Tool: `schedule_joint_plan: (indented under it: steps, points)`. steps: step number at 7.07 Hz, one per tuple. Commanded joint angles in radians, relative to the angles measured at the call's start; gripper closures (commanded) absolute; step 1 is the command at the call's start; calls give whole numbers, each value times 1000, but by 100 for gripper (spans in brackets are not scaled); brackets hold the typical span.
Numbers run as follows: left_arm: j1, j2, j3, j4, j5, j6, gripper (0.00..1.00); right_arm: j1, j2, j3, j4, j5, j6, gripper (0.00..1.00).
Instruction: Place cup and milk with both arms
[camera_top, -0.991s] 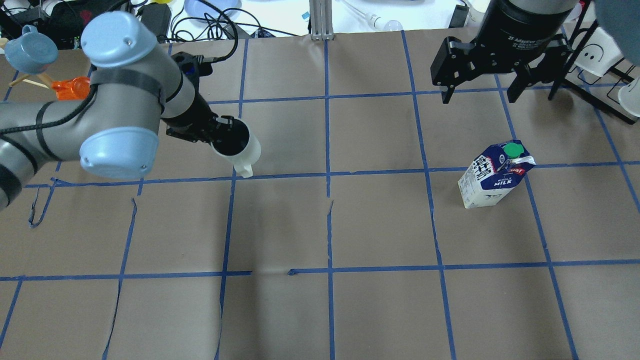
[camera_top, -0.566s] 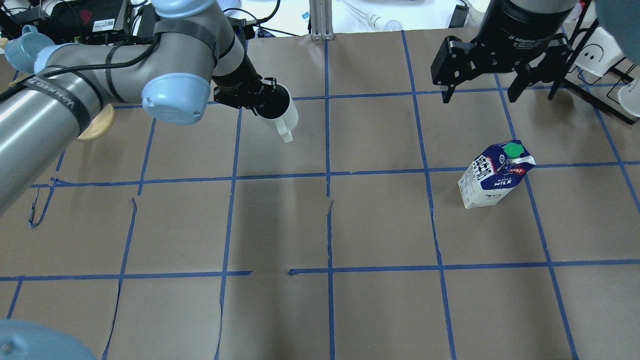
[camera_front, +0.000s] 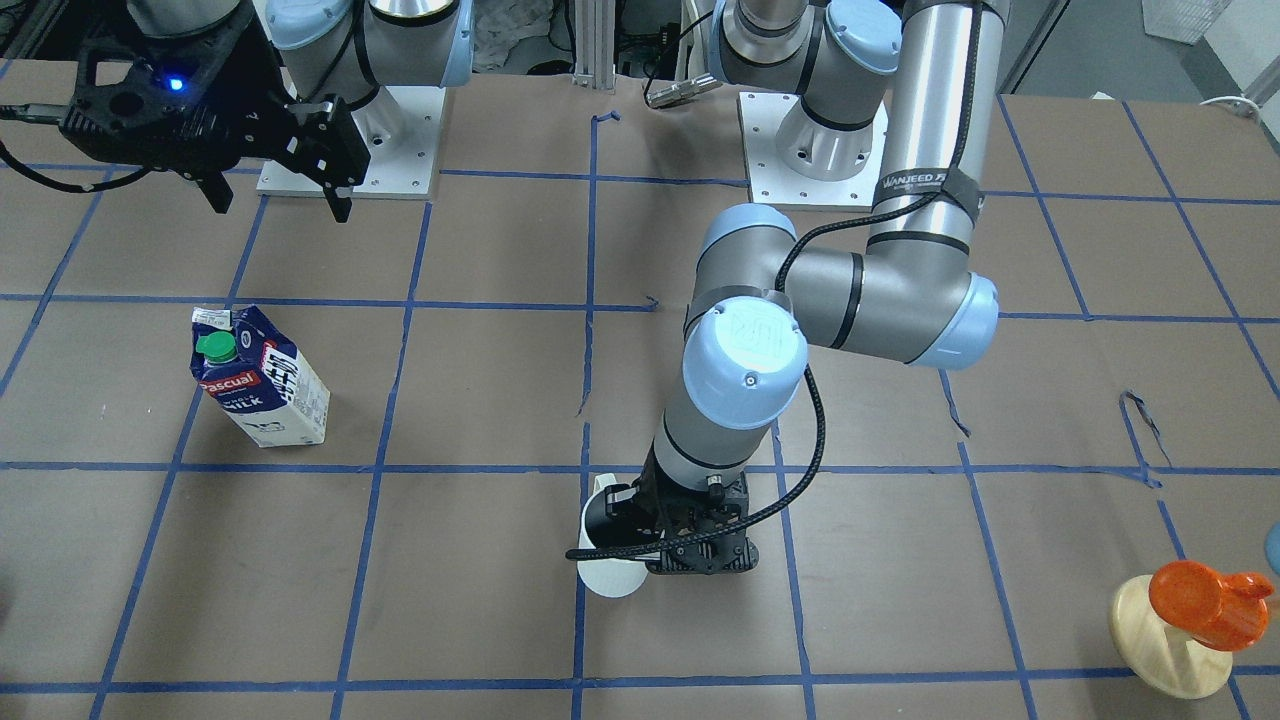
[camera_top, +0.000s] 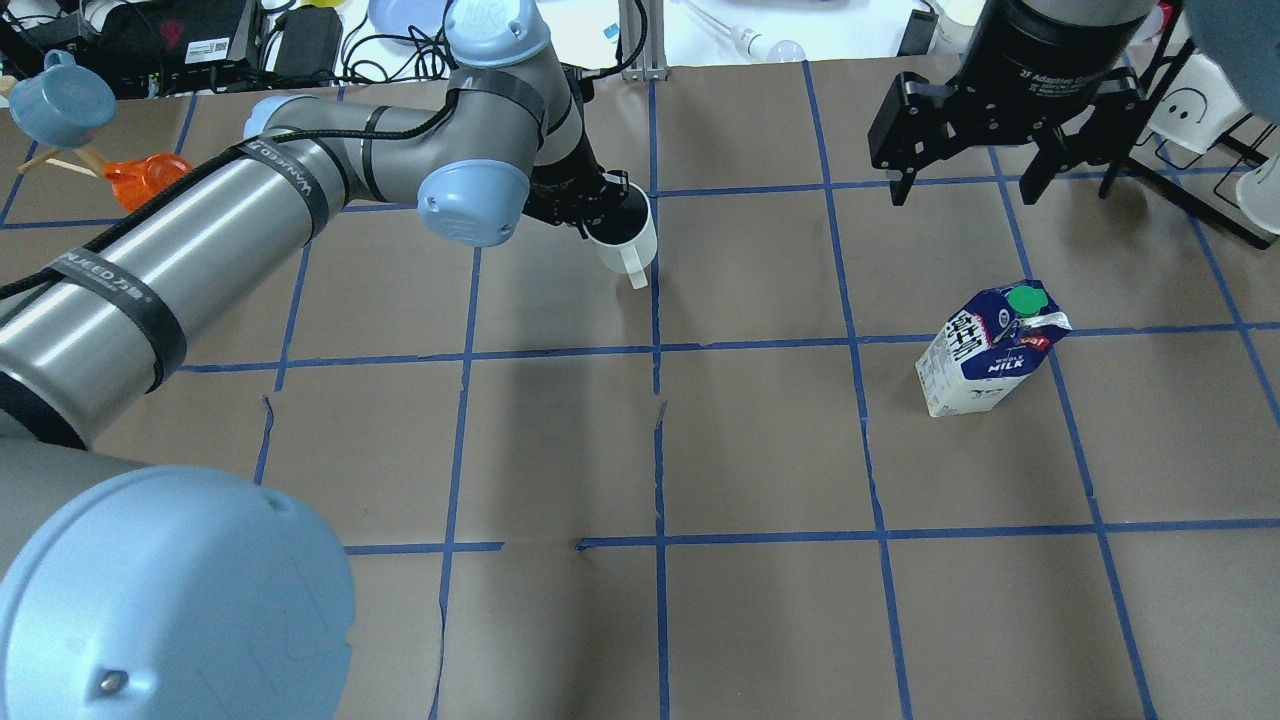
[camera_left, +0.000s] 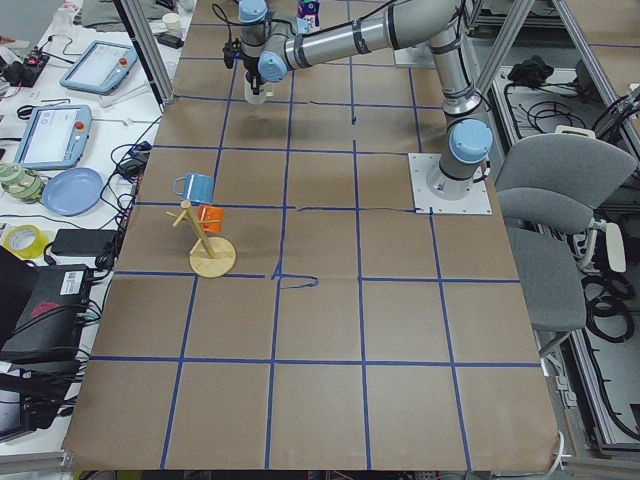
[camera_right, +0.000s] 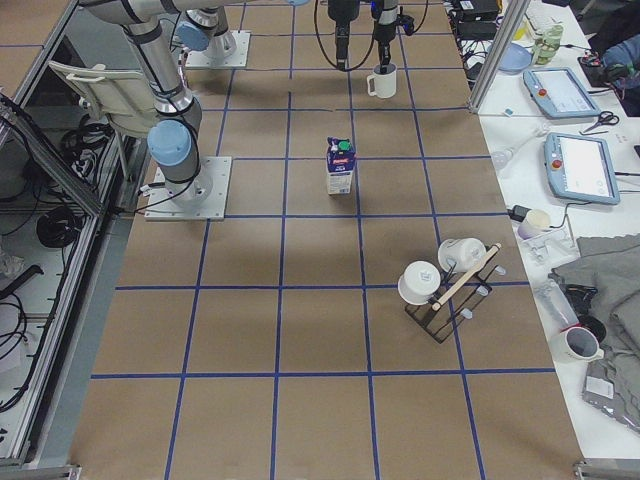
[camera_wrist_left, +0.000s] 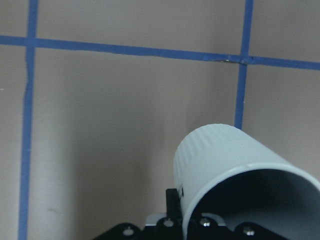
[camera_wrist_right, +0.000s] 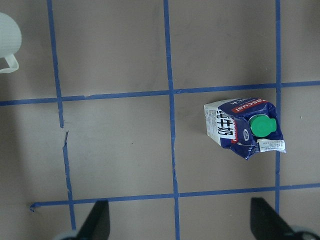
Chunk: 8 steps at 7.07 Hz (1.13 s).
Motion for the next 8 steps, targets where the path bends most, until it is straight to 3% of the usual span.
schedule_joint_plan:
  steps: [1, 2, 3, 4, 6, 7, 8]
  points:
    - [-12, -40, 0, 17, 0, 1, 100, -57, 45, 33, -53, -60, -113, 0]
    - [-15, -40, 0, 19, 0, -2, 93, -97, 75, 57, -55, -60, -158, 0]
    - [-21, -35, 3, 37, 12, 17, 37, -133, 82, 91, -64, -55, -194, 0]
    - [-29, -26, 3, 101, 11, 17, 8, -155, 83, 140, -96, -55, -264, 0]
    - [-23, 58, 10, 92, 12, 43, 0, -203, 93, 282, -257, -55, -378, 0]
    - [12, 134, 13, -3, 12, 143, 0, -206, 120, 357, -373, -58, -383, 0]
    - [81, 210, 37, -177, 17, 244, 0, -209, 122, 398, -426, -60, -416, 0]
